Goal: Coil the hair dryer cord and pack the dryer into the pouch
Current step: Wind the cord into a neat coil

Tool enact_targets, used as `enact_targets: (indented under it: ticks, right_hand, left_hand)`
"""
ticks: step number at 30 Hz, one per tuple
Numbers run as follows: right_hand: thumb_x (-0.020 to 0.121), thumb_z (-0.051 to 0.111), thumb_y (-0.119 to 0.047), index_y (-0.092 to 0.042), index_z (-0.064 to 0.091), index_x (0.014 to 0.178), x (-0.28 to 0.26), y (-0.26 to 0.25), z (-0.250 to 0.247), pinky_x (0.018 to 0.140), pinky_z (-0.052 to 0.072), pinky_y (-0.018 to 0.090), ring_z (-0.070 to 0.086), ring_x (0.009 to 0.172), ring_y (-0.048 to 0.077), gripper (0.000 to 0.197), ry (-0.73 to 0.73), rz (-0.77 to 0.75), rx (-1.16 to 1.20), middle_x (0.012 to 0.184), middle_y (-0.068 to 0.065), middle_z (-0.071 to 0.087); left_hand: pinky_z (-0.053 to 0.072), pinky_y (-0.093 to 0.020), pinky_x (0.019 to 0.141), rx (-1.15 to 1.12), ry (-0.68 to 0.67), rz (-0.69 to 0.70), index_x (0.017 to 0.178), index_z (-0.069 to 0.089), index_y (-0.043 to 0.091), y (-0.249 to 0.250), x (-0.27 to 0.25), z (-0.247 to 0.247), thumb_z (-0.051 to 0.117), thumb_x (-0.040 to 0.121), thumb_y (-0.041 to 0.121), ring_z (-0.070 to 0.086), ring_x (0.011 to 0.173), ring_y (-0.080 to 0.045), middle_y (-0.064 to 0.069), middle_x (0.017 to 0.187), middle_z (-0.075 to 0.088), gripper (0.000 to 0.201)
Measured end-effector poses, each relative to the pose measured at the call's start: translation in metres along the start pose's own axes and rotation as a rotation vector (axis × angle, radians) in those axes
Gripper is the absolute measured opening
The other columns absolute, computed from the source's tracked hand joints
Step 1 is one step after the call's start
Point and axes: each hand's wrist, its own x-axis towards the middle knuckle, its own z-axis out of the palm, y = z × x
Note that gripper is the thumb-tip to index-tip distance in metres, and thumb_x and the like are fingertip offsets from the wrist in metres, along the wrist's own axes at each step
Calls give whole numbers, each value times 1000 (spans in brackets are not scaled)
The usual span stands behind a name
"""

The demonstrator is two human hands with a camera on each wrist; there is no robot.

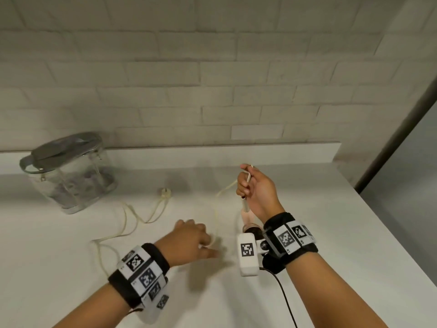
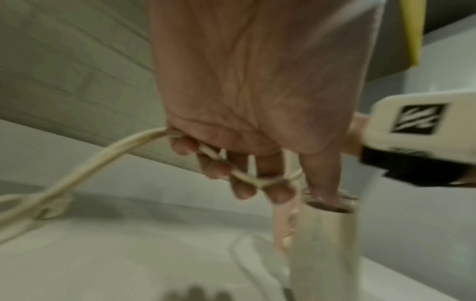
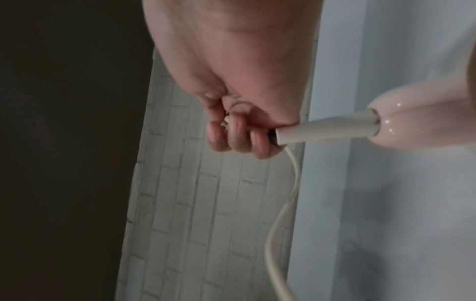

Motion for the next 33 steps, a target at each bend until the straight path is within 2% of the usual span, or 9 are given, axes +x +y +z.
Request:
enact_targets:
  ticks: [4,8,13,16,20,23,26,29,33]
  right_hand:
    - [100,27,-14,-14,49,102,2,5,3,59,48,24,58,56,15,23,0,-61,-40,67,2,63]
    - [100,28,-12,-12,50,106,1,8,13,68,54,23,67,72,15,23,-104,-51,-154,82,7,68]
    - [99,29,-16,-11,61,89,-6,4,30,41,30,21,39,37,11,34,-264,75,-598,41,-1,48]
    - [95,36,-41,-14,63,69,-17,2,31,44,21,22,26,42,11,46,-400,99,-727,45,-1,33]
    - [93,48,-36,-19,41,51,-20,-1,26,41,16,20,19,39,9,46,-384,70,-685,44,-7,29]
    - [93,41,-40,-20,35,55,-16,-4,14,41,14,22,17,38,7,44,-379,106,-409,42,-11,27]
    - [90,39,-44,-20,35,56,-11,-6,4,38,15,19,19,35,4,43,-263,133,-141,39,-12,27]
    - [93,34,-43,-19,34,59,-7,-3,2,37,15,19,18,33,4,42,-163,106,-57,39,-10,25]
    - [98,26,-40,-17,36,64,-3,0,2,35,17,18,19,33,4,42,-75,55,34,41,-10,25]
  left_hand:
    - [32,-22,86,-433,270,260,61,49,30,37,-19,-34,28,88,58,47,78,-5,6,73,50,44]
    - [40,-18,64,-784,422,252,59,46,22,43,-26,-81,32,88,52,46,55,-4,8,58,47,44]
    - [30,-19,52,-567,721,54,50,41,11,21,-13,-133,49,88,45,33,47,-14,-5,49,37,52]
    - [32,-12,45,-594,864,-11,55,48,12,-8,2,-148,67,76,41,36,43,-7,-1,52,42,41]
    - [38,-4,58,-741,770,54,76,58,30,-36,25,-135,62,84,25,52,58,9,13,72,60,10]
    - [41,-5,74,-773,707,135,95,61,35,-42,40,-96,55,89,13,56,74,12,17,83,64,23]
    - [44,-19,70,-673,595,106,111,51,48,-42,51,-41,44,95,16,53,64,1,7,72,56,36]
    - [45,-26,72,-535,475,102,135,32,38,-20,50,-1,39,96,24,55,69,-10,1,78,54,42]
    - [42,-17,80,-880,482,70,110,54,32,-12,46,20,41,96,21,63,83,-8,4,91,59,22]
